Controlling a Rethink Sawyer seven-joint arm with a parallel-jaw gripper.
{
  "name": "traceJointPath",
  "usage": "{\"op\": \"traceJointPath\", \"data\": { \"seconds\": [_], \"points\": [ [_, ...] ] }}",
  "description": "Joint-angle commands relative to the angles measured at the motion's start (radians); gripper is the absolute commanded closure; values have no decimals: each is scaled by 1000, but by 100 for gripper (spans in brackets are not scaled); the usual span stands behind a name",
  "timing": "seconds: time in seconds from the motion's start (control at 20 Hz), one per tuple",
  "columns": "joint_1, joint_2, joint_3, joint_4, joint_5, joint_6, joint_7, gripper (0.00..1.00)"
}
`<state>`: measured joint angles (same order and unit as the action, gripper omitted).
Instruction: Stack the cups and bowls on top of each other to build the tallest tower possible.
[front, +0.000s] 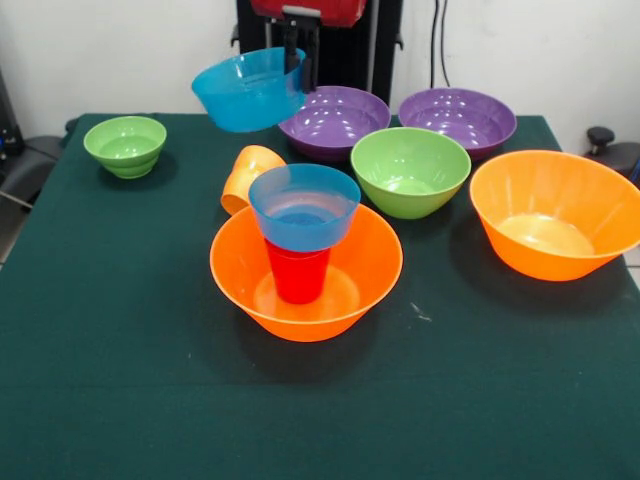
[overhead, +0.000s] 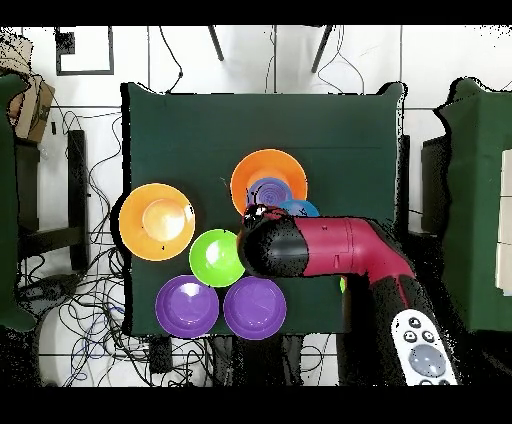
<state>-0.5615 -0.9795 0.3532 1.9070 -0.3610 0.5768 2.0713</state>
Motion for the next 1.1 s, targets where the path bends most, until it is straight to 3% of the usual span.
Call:
{"op": "traceJointPath", "data": {
  "seconds": [0.05,0.4,0.6,1.1],
  "points": [
    [-5,61,66,-48,-19,93,-114,100],
    [47,59,48,-74,-14,123,-69,100],
    [44,65,55,-40,6,84,-50,100],
    [72,72,38,-87,8,125,-35,100]
  ]
}}
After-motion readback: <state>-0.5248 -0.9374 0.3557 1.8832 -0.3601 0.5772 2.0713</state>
